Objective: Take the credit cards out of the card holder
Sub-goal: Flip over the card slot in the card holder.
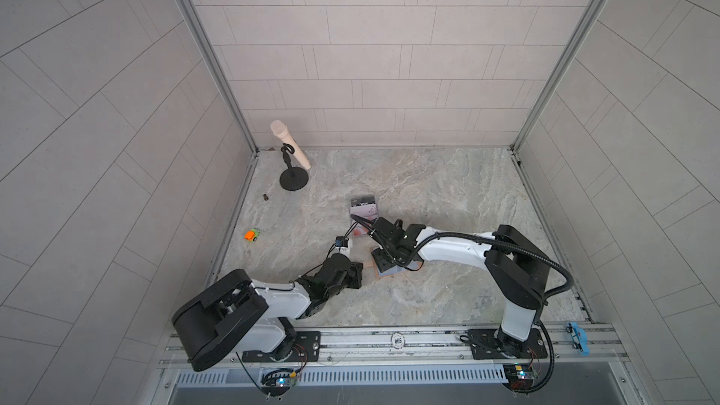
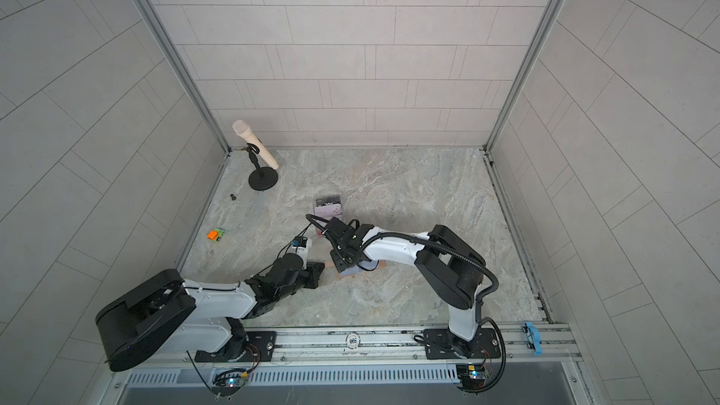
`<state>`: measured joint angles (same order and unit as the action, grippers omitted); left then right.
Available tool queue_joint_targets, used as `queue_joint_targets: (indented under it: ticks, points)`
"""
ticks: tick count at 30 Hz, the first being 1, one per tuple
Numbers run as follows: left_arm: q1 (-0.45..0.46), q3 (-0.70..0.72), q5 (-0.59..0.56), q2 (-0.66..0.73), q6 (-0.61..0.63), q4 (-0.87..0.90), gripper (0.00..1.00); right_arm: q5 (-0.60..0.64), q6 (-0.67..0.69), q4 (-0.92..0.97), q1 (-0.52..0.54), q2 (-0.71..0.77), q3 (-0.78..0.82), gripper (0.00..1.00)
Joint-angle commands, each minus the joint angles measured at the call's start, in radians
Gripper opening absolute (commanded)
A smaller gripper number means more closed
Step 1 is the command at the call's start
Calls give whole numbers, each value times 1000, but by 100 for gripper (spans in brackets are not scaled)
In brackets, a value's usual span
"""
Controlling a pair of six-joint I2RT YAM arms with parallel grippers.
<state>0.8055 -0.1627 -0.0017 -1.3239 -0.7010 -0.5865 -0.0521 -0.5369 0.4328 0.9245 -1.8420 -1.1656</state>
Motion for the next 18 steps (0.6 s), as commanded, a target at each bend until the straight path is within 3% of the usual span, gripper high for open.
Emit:
queue_joint_targets:
  ticks: [1,10,18]
  points:
    - [4,29,1,-21,-7,40,13,47,-17,34,8,-14,-8,53]
    - [4,19,4,-29,-8,46,14,76,-19,51,10,-27,-2,41]
    - [4,11,7,-43,-5,49,14,66,-11,57,11,-17,-17,46]
